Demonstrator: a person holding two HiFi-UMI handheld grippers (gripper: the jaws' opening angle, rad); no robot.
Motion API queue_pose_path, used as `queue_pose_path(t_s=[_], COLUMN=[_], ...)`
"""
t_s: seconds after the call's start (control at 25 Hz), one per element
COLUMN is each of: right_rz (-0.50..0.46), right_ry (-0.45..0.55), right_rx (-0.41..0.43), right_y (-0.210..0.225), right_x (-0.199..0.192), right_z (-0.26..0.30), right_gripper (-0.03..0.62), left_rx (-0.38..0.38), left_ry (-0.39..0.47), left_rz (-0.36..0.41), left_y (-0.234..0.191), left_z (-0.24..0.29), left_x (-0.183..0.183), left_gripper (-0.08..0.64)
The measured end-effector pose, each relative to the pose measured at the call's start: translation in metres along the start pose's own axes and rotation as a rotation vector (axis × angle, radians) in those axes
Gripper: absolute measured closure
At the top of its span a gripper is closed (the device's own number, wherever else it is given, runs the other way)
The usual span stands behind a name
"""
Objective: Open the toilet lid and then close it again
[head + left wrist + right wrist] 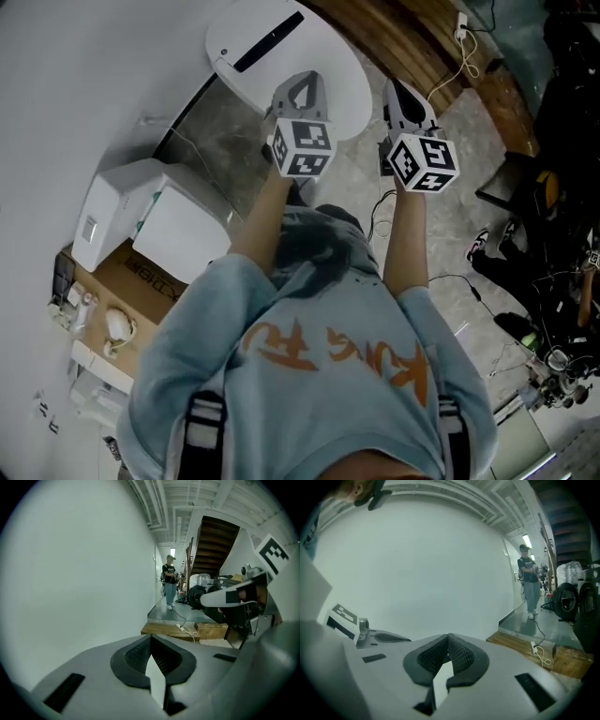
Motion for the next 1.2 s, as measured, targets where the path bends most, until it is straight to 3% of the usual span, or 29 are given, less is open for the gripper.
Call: queue_pose_path(t_s=[0.16,0.32,0.52,0.64,0.84,1.04,1.2], right_rz=[-0.049,-0.058,-0.085,-0.18,-0.32,-0.418,-0.527], right_ry=[-0.074,-0.121,-0.194,-0.246,-0.3,-0.367,-0.411], right_rx=[0.037,0.073,0.242,0.353,0.468,0.536,0.606], right_y=[0.012,0.043,0.074,0.094,0.108,0.116,0.116], right_x=[-0.017,-0.042,-0.098,-0.131,-0.185,-0.251,-0.302], right_z=[0.026,0.046,0.08,0.101,0.118,0.119,0.119], right_gripper=[0.58,0.578,0.578,0.578,0.578,0.577,0.544], left_rx=[-0.007,0.042,0.17,0.255,0.298,0.257,0.205], left_ry=[-0.052,-0.1,-0.191,-0.234,-0.315,-0.347,-0.383], left_rz=[-0.033,-0.061,-0.073,-0.104,-0.142,-0.193,-0.16], left_y=[0.002,0.008,0.033,0.052,0.07,0.098,0.118], left_z=[0.032,0.058,0.083,0.1,0.116,0.156,0.182], left_x=[-0.012,-0.027,-0.068,-0.102,-0.165,-0.215,-0.243], left_gripper=[0.534,0.534,0.534,0.534,0.534,0.534,0.532])
Point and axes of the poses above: the fingertips, and each gripper's own axes: z forward along the fingers, y to its right, x out of its top, the point moved 6 cm from there along -z, backward along the fingers, and after that the axes turned 13 degrees about -x, right-handed, at the moved point
